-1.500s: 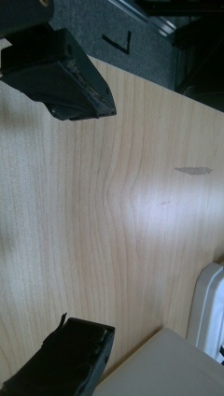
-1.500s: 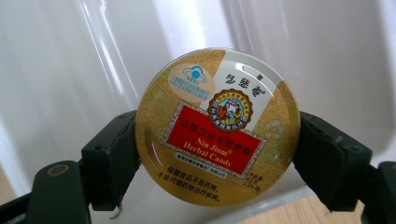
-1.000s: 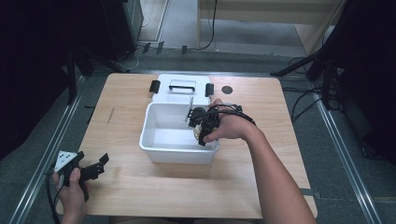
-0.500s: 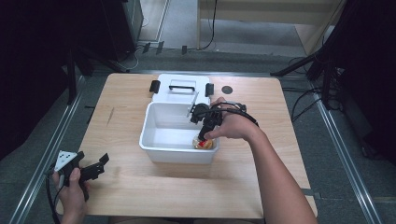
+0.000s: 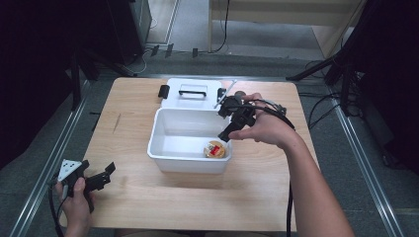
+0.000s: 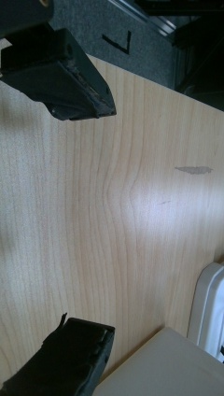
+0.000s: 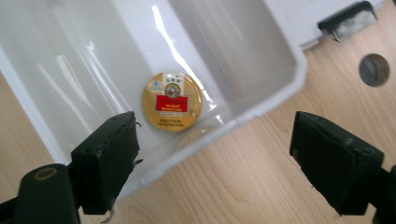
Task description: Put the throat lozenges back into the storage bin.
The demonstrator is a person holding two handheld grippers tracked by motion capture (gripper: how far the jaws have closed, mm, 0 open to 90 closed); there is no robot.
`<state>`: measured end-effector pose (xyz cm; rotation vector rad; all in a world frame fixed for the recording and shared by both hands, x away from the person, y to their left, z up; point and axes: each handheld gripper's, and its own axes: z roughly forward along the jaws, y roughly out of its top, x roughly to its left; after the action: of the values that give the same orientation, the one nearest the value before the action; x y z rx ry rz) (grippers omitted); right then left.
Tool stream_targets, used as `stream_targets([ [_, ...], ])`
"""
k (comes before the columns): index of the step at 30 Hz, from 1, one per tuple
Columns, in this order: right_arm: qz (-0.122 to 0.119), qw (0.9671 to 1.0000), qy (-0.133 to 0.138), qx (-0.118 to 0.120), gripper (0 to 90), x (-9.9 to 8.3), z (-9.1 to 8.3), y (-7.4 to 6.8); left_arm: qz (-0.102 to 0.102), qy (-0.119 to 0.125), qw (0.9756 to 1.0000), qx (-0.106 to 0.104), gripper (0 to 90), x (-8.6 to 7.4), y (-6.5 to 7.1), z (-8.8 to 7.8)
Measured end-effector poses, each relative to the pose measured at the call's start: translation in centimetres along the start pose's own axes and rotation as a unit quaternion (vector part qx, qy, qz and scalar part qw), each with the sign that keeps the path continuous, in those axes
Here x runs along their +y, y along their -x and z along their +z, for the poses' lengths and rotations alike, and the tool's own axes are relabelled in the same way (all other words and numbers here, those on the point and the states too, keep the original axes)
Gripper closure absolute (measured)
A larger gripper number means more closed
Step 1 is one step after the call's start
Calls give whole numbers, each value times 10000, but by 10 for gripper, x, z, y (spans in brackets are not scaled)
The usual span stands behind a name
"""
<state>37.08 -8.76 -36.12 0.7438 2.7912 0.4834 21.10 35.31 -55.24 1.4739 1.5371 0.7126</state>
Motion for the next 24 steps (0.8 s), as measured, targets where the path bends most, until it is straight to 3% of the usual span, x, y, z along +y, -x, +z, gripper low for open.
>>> stream_targets([
  [1,0,10000,0,0,145,0,0,0,0,0,10000,0,0,0,0,0],
  [8,584,9974,16,-427,119,-30,-11,18,3,-3,10000,0,0,0,0,0],
  [14,989,9941,-76,-443,30,-58,-6,32,0,-11,10000,-5,0,0,0,0],
  [20,1372,9895,-9,-452,3,-87,0,43,-18,7,10000,-4,0,0,0,0],
  [24,1711,9840,77,-496,0,-111,7,47,-20,6,10000,-5,0,0,0,0],
])
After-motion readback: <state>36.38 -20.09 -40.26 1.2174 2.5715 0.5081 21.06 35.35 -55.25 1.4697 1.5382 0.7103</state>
